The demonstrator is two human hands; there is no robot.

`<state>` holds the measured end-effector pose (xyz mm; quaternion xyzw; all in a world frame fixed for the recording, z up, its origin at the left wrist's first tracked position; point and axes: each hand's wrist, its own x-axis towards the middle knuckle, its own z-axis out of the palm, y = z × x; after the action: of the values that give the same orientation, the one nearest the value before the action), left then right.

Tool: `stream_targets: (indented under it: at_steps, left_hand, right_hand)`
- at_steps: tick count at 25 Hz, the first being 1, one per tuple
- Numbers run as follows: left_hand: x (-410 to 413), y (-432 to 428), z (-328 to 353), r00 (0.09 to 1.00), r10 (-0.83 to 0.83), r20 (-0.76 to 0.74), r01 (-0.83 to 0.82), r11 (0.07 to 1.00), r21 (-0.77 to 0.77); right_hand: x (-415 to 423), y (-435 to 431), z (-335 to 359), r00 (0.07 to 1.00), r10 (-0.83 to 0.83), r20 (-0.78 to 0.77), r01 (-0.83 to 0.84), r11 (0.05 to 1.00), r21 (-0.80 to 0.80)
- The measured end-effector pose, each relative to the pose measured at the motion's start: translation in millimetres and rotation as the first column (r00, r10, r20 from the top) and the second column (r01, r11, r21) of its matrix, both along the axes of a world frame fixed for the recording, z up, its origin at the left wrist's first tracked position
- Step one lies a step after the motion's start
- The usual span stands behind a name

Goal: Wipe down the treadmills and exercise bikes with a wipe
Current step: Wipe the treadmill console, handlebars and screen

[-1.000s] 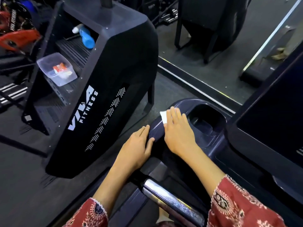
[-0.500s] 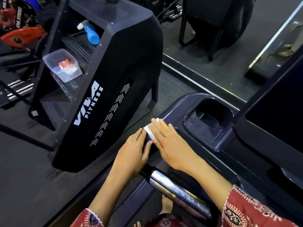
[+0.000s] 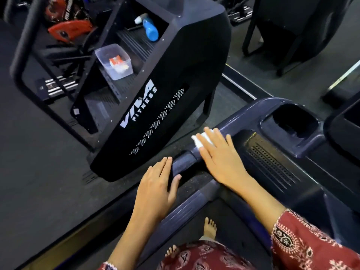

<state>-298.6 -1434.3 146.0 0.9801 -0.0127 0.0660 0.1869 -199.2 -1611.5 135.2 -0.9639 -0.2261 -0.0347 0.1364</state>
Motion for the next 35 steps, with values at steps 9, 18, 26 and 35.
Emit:
stream_targets:
  at_steps: [9,18,26,35]
  left_hand:
    - [-66,52,-10,0.985,0.033,0.171,-0.050,0.994,0.094]
    - [-93,60,-24,0.940,0.148,0.308,-0.188,0.977,0.103]
    - [-105,57,-31,0.915,0.225,0.334,-0.273,0.957,0.102]
    - [-149,82,-35,0.863,0.339,0.375,-0.398,0.913,0.089]
  right_hand:
    - [-60,37,-11,0.995,0.027,0.095,-0.031,0.999,0.039]
    - [-74,63,-17,0.944,0.271,0.191,-0.304,0.936,0.176]
    - [-95,85,-28,0.826,0.436,0.357,-0.511,0.846,0.150]
    - [-137,134,-38,0.857,0.401,0.324,-0.478,0.854,0.204]
